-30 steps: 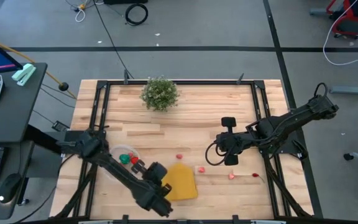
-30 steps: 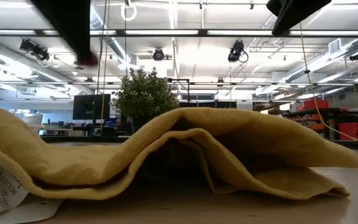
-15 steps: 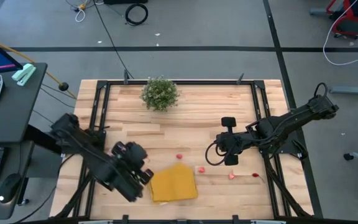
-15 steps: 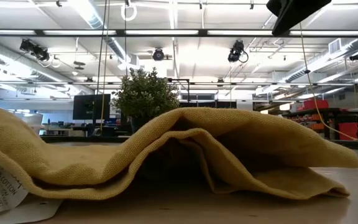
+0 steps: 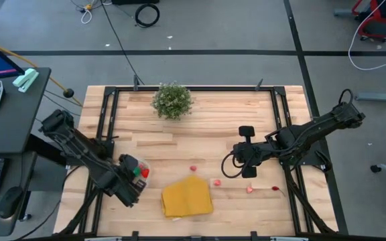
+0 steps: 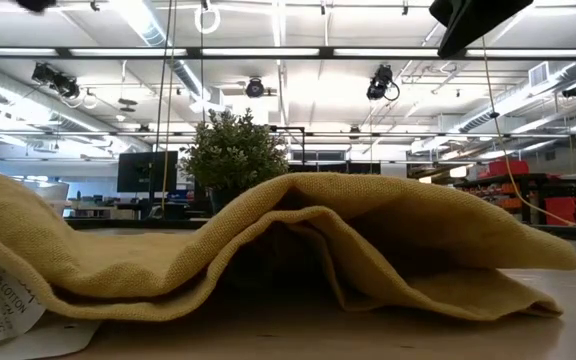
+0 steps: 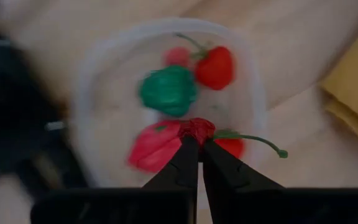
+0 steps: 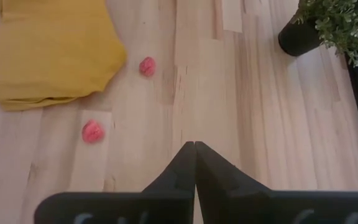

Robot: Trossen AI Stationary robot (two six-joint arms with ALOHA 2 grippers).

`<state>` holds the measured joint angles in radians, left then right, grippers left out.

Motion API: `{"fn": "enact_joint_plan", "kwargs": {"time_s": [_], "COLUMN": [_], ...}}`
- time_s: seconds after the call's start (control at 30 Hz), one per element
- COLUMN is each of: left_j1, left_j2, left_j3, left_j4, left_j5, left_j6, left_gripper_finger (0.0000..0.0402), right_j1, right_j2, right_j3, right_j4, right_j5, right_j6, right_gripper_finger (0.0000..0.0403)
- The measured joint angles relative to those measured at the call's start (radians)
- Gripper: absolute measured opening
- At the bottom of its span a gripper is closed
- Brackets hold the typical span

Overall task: Pick and placing Produce into tupperware
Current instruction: Put the cherry into the transparent bin, then put the peach into the transparent bin

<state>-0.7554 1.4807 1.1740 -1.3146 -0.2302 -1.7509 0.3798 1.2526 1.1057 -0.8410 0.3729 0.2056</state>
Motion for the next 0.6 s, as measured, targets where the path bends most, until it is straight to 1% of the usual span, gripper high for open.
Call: {"fn": "enact_joint_plan", "kwargs": {"time_s": [0.1, 0.2, 0.33, 0.4, 0.5, 0.6], "left_j1": [0.001, 0.001, 0.002, 0.002, 0.006, 0.021], "left_j2": [-0.002, -0.002, -0.002, -0.002, -0.002, -0.002], "left_j3": [-0.084, -0.162, -0.234, -0.246, -0.237, -0.200], "left_j4": [0.151, 0.263, 0.280, 0.283, 0.282, 0.277], "left_j5": [-0.001, -0.001, -0.001, -0.001, -0.001, -0.001], "left_j6": [0.053, 0.114, 0.131, 0.131, 0.134, 0.159], "left_gripper_finger": [0.0026, 0.0047, 0.0087, 0.0109, 0.0138, 0.0161], "right_j1": [0.000, 0.000, 0.000, 0.000, 0.000, -0.004], "right_j2": [0.000, 0.000, 0.000, 0.000, 0.000, 0.000], "right_j3": [0.000, 0.000, 0.000, 0.000, 0.000, 0.000], "right_j4": [0.000, 0.001, 0.004, 0.001, 0.001, 0.001], "right_j5": [0.000, 0.004, 0.033, 0.031, 0.003, 0.001], "right_j6": [0.004, 0.010, 0.069, 0.056, 0.016, 0.000], "right_gripper_finger": [0.0012, 0.0013, 0.0013, 0.0014, 0.0019, 0.0037]}}
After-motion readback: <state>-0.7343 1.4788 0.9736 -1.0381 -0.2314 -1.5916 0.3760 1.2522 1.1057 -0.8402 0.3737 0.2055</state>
